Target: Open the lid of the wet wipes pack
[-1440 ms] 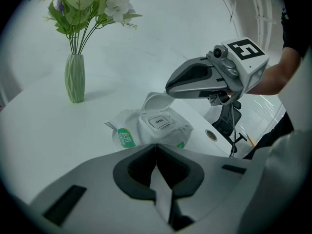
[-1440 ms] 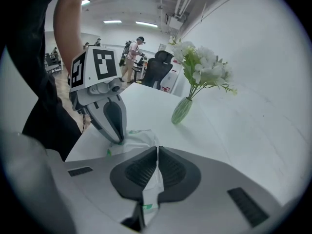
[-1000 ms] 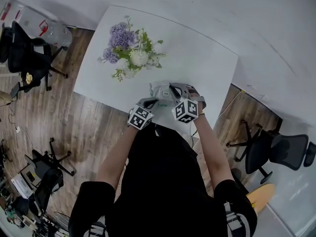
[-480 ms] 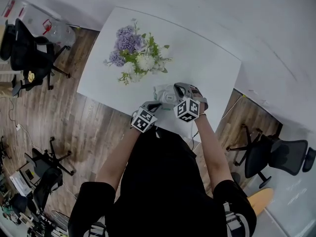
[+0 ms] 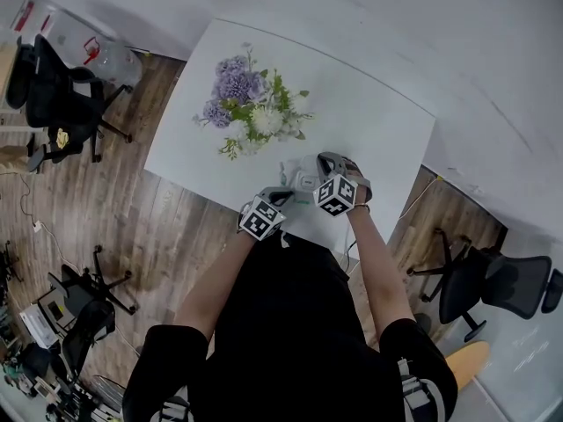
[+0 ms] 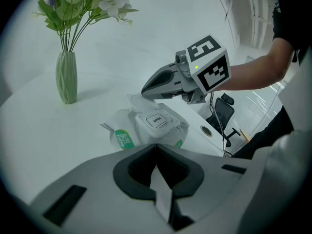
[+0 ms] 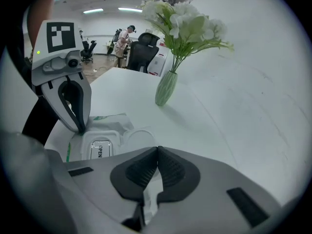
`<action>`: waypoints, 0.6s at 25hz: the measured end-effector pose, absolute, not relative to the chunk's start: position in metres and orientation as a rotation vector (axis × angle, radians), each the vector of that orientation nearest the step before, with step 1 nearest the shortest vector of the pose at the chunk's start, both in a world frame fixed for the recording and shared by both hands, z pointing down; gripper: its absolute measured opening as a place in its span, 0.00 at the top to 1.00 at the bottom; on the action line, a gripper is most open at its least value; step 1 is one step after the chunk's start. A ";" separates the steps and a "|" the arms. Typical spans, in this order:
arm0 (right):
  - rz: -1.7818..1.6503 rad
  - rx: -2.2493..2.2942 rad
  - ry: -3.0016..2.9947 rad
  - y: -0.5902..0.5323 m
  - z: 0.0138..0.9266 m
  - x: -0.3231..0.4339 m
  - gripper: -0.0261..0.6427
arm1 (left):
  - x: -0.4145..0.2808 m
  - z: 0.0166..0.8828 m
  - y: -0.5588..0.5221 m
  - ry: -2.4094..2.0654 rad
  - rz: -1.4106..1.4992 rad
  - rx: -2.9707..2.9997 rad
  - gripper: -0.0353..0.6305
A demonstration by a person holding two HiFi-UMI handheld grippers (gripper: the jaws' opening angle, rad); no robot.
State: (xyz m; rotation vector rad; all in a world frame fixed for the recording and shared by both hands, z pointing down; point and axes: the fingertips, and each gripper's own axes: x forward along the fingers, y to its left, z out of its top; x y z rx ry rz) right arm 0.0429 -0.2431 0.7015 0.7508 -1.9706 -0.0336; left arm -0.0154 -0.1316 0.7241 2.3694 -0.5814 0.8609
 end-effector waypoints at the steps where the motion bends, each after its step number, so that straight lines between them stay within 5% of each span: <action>1: -0.020 0.754 -1.967 -0.242 0.704 0.045 0.94 | -0.015 0.724 -0.132 -0.585 0.859 2.367 0.91; 15: 0.048 0.807 -2.024 -0.222 0.681 0.053 0.94 | -0.022 0.709 -0.132 -0.644 0.845 2.377 0.91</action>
